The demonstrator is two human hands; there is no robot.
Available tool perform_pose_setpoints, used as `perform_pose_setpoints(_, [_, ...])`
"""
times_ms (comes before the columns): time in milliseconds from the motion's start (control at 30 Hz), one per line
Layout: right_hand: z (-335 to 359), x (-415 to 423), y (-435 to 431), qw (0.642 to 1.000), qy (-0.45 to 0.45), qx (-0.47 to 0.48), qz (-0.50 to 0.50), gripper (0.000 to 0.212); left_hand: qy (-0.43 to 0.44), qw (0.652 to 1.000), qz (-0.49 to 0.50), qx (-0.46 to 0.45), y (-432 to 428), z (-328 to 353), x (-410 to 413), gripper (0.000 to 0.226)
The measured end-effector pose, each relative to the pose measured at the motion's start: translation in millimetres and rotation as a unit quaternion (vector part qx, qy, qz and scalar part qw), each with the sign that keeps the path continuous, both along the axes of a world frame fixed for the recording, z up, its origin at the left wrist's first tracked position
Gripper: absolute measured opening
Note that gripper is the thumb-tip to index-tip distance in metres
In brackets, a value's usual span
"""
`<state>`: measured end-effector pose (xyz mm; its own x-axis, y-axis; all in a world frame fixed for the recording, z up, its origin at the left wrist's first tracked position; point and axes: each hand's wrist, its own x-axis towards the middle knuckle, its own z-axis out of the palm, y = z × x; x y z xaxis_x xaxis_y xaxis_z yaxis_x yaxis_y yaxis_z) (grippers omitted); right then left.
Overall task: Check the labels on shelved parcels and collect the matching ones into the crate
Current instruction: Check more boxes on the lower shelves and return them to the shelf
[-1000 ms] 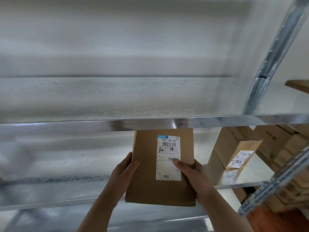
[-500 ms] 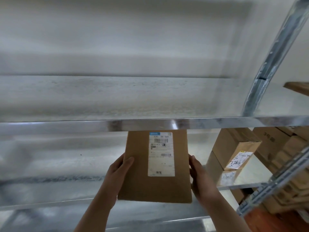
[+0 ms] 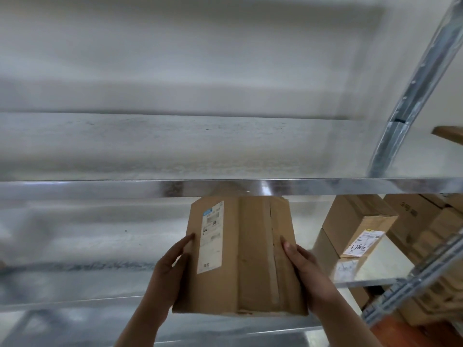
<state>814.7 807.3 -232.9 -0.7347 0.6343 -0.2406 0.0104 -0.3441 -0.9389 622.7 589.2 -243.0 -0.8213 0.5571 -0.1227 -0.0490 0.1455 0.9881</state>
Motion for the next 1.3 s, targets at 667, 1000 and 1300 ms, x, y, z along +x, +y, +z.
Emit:
perform_pose_setpoints(667, [5.3, -16.8, -20.1, 0.995, -0.029, 0.088, -0.027, 0.057, 0.003, 0.994, -0.102, -0.046, 41.8, 17.4, 18.6, 0.054])
perform_pose_setpoints(1000, [7.3, -8.5, -5.6, 0.993, -0.03, 0.104, -0.041, 0.034, -0.049, 0.993, -0.091, 0.052, 26.8, 31.6, 17.5, 0.036])
perform_pose_setpoints(1300, [1.0, 8.8, 14.6, 0.995, -0.067, 0.079, 0.006, 0.135, -0.055, 0.993, -0.093, 0.045, 3.7, 18.7, 15.6, 0.055])
